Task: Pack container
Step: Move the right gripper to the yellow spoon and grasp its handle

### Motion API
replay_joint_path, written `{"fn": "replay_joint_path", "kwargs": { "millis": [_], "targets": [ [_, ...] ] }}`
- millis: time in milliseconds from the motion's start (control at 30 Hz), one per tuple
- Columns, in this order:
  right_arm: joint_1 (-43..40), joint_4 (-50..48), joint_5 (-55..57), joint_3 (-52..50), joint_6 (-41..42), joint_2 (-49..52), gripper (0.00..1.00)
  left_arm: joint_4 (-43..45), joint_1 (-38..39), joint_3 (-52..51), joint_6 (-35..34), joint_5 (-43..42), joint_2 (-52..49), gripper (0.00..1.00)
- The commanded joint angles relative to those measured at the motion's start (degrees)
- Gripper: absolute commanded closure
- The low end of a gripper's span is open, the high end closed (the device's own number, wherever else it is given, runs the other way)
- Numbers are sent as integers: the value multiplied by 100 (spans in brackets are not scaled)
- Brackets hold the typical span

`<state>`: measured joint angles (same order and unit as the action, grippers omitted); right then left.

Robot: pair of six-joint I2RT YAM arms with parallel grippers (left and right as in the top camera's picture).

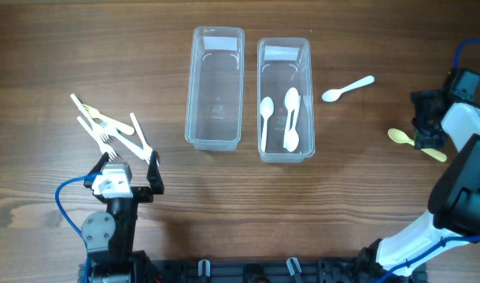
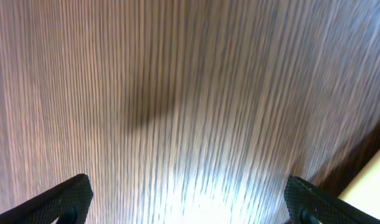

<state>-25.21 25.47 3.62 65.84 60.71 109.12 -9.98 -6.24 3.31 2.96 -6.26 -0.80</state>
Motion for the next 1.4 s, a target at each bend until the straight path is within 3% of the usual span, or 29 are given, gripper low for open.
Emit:
{"fn": "replay_joint_path", "kwargs": {
  "millis": [0, 233, 533, 633, 800, 900, 1067, 1200, 1367],
  "targets": [
    [367, 94, -503, -173, 225, 186, 0, 15, 35, -37, 114, -9, 37, 0],
    [758, 861, -498, -173, 184, 188, 1, 15, 35, -37, 114, -9, 37, 0],
    [758, 2153, 221, -173, -564, 188, 0, 15, 35, -37, 114, -11, 37, 0],
    [758, 2166, 350, -173, -1084, 188, 1, 15, 35, -37, 114, -9, 37, 0],
    [758, 2457, 455, -173, -1147, 188, 1, 17, 35, -37, 114, -11, 37, 0],
    [769, 2173, 385, -166, -1733, 98, 1, 17, 35, -37, 114, -9, 37, 0],
    [785, 1969, 334, 184, -2090, -927, 0, 15, 35, -37, 114, -11, 37, 0],
    [789, 2433, 737, 184, -1235, -1823, 0, 15, 35, -37, 114, -9, 37, 0],
    [393, 2765, 485, 17, -802, -1895, 0, 17, 35, -37, 114, -11, 37, 0]
  ]
}}
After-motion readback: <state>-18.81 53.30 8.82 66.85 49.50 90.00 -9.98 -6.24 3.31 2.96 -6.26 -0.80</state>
